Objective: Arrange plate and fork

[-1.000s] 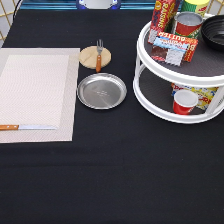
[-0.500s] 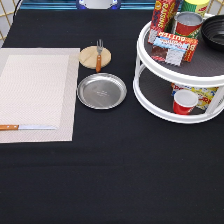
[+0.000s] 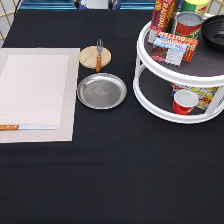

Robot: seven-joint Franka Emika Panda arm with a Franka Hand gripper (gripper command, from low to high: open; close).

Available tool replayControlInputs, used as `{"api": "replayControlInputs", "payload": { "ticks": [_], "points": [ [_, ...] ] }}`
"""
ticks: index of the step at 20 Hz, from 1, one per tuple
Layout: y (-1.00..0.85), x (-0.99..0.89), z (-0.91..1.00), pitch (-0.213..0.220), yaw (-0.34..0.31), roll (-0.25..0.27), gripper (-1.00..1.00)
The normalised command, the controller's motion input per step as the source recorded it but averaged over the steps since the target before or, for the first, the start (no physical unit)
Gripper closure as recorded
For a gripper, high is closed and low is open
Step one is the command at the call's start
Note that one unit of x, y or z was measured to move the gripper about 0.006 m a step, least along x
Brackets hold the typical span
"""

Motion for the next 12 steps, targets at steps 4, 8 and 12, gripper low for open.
{"api": "replayControlInputs", "payload": {
  "ticks": [4, 8, 12],
  "points": [
    [-0.21, 0.72, -0.09, 0.000, 0.065, 0.053, -1.00],
    [-0.14, 0.54, -0.30, -0.016, 0.057, 0.032, -1.00],
    [-0.12, 0.44, -0.39, -0.041, 0.050, 0.031, -1.00]
  ]
}}
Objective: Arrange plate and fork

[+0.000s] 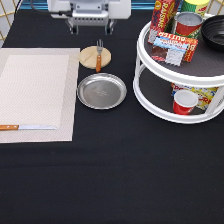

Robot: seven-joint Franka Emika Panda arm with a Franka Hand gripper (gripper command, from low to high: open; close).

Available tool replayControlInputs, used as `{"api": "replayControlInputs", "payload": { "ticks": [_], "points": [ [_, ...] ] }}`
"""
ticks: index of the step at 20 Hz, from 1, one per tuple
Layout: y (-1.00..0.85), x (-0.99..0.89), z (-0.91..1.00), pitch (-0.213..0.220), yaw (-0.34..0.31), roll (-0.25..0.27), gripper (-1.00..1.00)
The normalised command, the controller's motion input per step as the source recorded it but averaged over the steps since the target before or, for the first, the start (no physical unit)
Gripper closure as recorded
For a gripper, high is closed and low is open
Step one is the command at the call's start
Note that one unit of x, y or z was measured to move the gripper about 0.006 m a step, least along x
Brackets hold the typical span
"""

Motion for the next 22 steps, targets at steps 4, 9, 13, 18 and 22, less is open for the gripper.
{"api": "replayControlInputs", "payload": {
  "ticks": [4, 9, 13, 18, 22],
  "points": [
    [-0.06, 0.36, -0.47, -0.061, 0.038, 0.022, -1.00],
    [0.00, 0.33, -0.45, -0.057, 0.045, 0.016, -1.00],
    [0.00, 0.38, -0.36, -0.016, 0.047, 0.012, -1.00],
    [-0.01, 0.47, -0.35, 0.015, 0.030, 0.016, -1.00],
    [-0.01, 0.56, -0.29, 0.078, 0.012, 0.035, -1.00]
  ]
}}
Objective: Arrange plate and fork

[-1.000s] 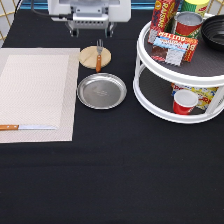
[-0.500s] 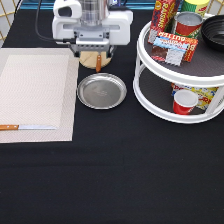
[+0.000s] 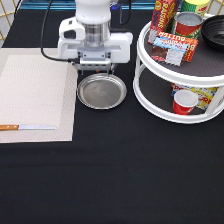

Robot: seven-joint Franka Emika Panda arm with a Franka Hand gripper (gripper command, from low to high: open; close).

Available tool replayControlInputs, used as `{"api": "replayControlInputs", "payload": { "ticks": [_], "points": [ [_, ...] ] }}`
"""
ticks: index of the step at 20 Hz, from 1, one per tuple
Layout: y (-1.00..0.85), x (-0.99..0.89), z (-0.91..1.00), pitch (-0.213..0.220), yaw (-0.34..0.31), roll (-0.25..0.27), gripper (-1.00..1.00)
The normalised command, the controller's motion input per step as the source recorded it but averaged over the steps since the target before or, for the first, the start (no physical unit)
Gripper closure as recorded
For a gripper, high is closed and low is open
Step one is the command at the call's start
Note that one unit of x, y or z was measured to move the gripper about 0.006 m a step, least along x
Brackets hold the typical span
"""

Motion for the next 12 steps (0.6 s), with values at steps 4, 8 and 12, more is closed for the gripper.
{"api": "replayControlInputs", "payload": {
  "ticks": [4, 8, 12],
  "points": [
    [-0.03, 0.39, -0.29, 0.095, 0.012, 0.059, -1.00],
    [-0.06, 0.19, -0.22, 0.138, 0.010, 0.087, -1.00],
    [-0.08, 0.17, -0.12, 0.173, 0.015, 0.094, -1.00]
  ]
}}
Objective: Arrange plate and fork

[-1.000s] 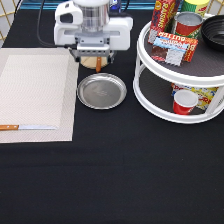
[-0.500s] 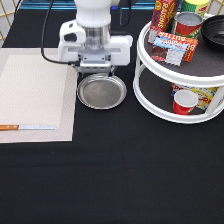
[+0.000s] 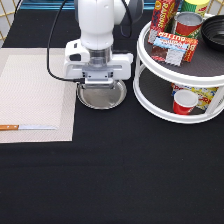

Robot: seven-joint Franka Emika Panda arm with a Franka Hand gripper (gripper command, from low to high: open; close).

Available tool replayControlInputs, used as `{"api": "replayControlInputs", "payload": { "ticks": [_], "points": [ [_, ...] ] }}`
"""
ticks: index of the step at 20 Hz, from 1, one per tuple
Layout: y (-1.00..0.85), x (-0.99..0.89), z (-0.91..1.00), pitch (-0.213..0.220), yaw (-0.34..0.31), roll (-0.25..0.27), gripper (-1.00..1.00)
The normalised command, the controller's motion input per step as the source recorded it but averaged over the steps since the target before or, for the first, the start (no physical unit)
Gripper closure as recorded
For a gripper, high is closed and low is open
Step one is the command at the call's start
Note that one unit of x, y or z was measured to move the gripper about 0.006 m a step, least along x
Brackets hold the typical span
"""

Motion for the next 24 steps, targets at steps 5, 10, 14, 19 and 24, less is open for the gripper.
{"api": "replayControlInputs", "payload": {
  "ticks": [5, 10, 14, 19, 24],
  "points": [
    [-0.03, 0.28, 0.00, 0.176, 0.030, 0.089, -1.00],
    [-0.16, 0.34, 0.01, 0.152, 0.030, 0.108, -1.00],
    [-0.28, 0.49, 0.04, 0.123, 0.004, 0.088, -1.00],
    [-0.30, 0.47, 0.01, 0.084, 0.000, 0.042, -1.00],
    [-0.42, 0.39, 0.05, 0.108, -0.010, 0.052, -1.00]
  ]
}}
